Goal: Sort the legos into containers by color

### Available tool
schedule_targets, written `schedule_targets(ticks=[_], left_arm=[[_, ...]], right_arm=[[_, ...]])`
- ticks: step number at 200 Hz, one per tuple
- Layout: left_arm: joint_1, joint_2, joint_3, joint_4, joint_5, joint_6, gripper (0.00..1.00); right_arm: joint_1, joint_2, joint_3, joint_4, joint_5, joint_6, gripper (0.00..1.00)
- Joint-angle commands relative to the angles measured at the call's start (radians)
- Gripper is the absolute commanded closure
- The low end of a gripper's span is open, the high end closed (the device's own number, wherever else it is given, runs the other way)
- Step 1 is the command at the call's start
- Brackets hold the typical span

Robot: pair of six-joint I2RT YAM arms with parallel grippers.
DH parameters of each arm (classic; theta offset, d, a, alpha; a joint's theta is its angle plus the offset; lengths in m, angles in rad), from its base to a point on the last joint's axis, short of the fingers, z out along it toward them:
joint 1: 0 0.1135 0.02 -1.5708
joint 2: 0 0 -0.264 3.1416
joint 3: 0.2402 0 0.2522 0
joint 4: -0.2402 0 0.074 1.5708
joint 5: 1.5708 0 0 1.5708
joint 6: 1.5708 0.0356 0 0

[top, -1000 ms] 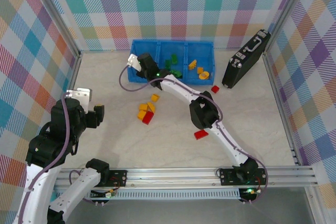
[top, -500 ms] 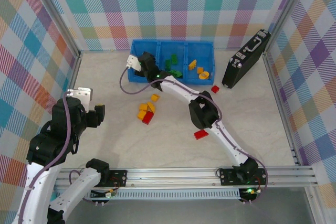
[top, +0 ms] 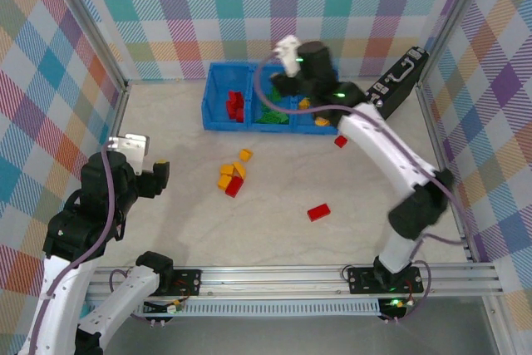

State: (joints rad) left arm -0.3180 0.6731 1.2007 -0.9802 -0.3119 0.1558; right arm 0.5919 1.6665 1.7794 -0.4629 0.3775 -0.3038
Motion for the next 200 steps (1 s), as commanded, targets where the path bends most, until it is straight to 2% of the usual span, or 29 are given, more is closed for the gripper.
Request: schedule_targets(ticks=[1, 26, 39, 60, 126, 200], left_arm=[[0.006, -0.001, -0.003, 0.037, 0.012, 0.028, 0.17], [0.005, 0.012, -0.01, 0.041, 0.019, 0.028, 0.17], [0.005, 0.017, -0.015, 0.041, 0.017, 0.024, 0.16], [0.005, 0.04, -0.02, 0.026, -0.034, 0.009, 0.15], [0.007, 0.068, -0.033, 0.024, -0.022, -0.001, 0.14], [0.007, 0.108, -0.04, 0.034, -0.013, -0.004, 0.14]], right_arm=[[-0.029, -0.053, -0.206, -0.224, -0.137, 0.09, 0.13], [-0.105, -0.111, -0.291, -0.328, -0.224, 0.144, 0.15], [-0.156, -0.129, -0.352, -0.308, -0.201, 0.229, 0.21], [-0.261, -0.125, -0.448, -0.265, -0.297, 0.352, 0.28], [-0.42, -0.03, -0.533, -0.186, -0.385, 0.474, 0.28], [-0.491, 0.091, -0.495, -0.136, -0.423, 0.509, 0.25]])
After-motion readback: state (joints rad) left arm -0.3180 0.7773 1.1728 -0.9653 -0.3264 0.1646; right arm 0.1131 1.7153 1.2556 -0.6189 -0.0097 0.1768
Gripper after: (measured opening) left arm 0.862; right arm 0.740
